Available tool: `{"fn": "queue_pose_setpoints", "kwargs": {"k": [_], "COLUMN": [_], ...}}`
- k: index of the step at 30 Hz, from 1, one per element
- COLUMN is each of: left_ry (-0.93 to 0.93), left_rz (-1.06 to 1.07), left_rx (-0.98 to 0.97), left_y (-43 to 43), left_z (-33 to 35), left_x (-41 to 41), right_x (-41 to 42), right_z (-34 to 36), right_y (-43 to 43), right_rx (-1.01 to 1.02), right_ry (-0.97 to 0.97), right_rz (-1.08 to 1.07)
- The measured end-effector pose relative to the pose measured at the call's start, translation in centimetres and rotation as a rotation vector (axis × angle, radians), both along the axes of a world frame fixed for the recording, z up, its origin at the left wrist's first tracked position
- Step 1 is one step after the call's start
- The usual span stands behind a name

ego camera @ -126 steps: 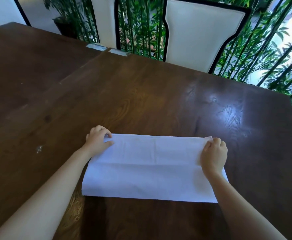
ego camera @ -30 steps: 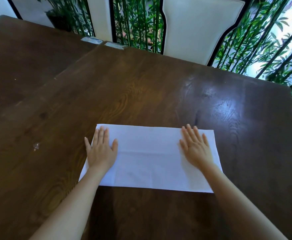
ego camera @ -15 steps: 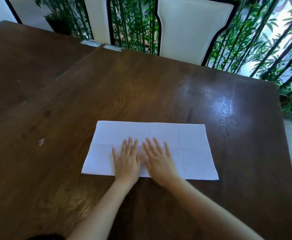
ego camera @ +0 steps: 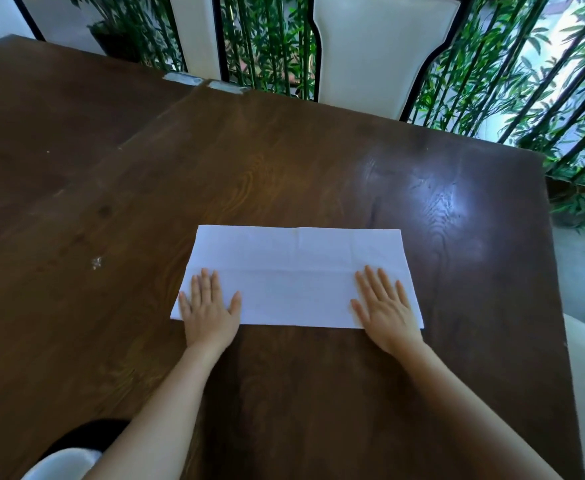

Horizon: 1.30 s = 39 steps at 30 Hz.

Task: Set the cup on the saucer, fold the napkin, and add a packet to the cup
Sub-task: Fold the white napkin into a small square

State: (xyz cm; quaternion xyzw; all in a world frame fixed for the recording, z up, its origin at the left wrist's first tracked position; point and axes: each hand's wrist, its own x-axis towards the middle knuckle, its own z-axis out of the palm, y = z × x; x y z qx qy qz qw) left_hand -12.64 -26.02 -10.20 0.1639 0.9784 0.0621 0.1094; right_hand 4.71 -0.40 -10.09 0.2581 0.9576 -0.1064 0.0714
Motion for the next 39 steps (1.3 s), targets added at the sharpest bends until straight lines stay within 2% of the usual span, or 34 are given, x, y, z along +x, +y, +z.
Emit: {"fn": "queue_pose_setpoints", "kwargs": {"k": [3,6,8,12,16,20,22,28,35,39], "left_ry": [-0.149,-0.222,-0.187,-0.048,0.143,0.13,0.12,0.065,0.186,0.134], "left_rz": [-0.073,-0.19,-0.244,-0.343,-0.473,-0.395,-0.38,-0.416,-0.409,-0.215], "left_rx": [0.028,-0.047,-0.14,-0.188,-0.195,-0.044,0.004,0.014,-0.076,0.157], "left_y": [-0.8,-2.1,-2.6,-1.9,-1.9,-2.8,-3.2,-3.0,-2.7,-3.4], "left_z": [0.9,2.1,2.9,3.7,3.5,4.0,4.1,4.0,4.7,6.0], "left_x": [-0.7,-1.0,-0.5,2.7,4.1,3.2,3.1,3.0,2.3,0.2], "right_x": [0.2,0.9,1.5,2.2,2.1,2.9,3.1,2.9,4.0,5.6], "right_z": [1.6,3.3,4.2,4.4,5.3,5.4,4.6,6.0,8.2,9.8], "right_y": [0.9,0.7,-0.3,-3.3,-4.5,-5.1,-5.1,-4.4,-3.1,-0.3], "right_rx": [-0.078,0.035,0.165,0.325,0.479,0.474,0.379,0.202,0.257,0.243], "right_ry": [-0.101,-0.119,-0.14,-0.233,-0.151,-0.139,-0.152,0.053,0.155,0.242], "right_rz": [0.06,0.096,0.184,0.282,0.283,0.222,0.202,0.021,0.179,0.268]}}
